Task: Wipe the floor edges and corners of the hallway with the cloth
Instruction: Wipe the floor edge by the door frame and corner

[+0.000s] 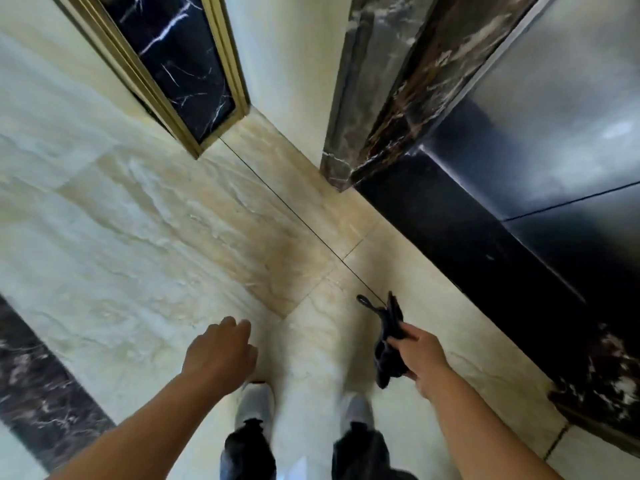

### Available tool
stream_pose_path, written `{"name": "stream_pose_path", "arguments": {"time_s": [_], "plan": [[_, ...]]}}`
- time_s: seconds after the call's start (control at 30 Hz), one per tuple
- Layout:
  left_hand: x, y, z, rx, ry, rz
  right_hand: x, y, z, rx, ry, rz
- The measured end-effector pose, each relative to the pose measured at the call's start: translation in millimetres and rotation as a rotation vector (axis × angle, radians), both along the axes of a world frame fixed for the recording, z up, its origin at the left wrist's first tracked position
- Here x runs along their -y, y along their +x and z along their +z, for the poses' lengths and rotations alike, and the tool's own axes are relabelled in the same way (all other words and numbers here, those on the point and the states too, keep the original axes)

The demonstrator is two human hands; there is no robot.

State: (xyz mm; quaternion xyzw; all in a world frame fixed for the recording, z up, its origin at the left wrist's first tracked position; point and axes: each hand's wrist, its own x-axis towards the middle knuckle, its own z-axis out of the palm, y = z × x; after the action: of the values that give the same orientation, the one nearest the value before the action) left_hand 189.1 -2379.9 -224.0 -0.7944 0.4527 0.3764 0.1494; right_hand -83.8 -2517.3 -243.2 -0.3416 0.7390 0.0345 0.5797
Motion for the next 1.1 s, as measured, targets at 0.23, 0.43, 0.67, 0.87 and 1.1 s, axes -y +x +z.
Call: {"name": "stream_pose_path", "arguments": {"time_s": [0.23, 0.43, 0.67, 0.87, 1.1], "plan": [[95.8, 100.7, -46.3, 0.037, 0.092, 0.082, 107.1, 164.8, -23.1, 0.057, -0.054, 0.517], [214.1, 163.4, -206.9, 0.132, -0.068, 0.120, 229.7, 300.1, -127.8, 0.096, -0.419, 0.898], [255.7, 184.5, -372.3, 0.231, -0.280, 0.503, 277.5, 378.9, -311.1, 0.090, -0.828, 0.962], [241.1, 203.0, -453.7, 0.335, -0.336, 0.420, 290.8, 413.7, -381.0, 0.040, -1.075, 1.134], [239.0, 207.6, -448.0, 0.329, -0.335, 0.430, 280.5, 413.5, -407.8, -0.046, -0.709, 1.519]]}}
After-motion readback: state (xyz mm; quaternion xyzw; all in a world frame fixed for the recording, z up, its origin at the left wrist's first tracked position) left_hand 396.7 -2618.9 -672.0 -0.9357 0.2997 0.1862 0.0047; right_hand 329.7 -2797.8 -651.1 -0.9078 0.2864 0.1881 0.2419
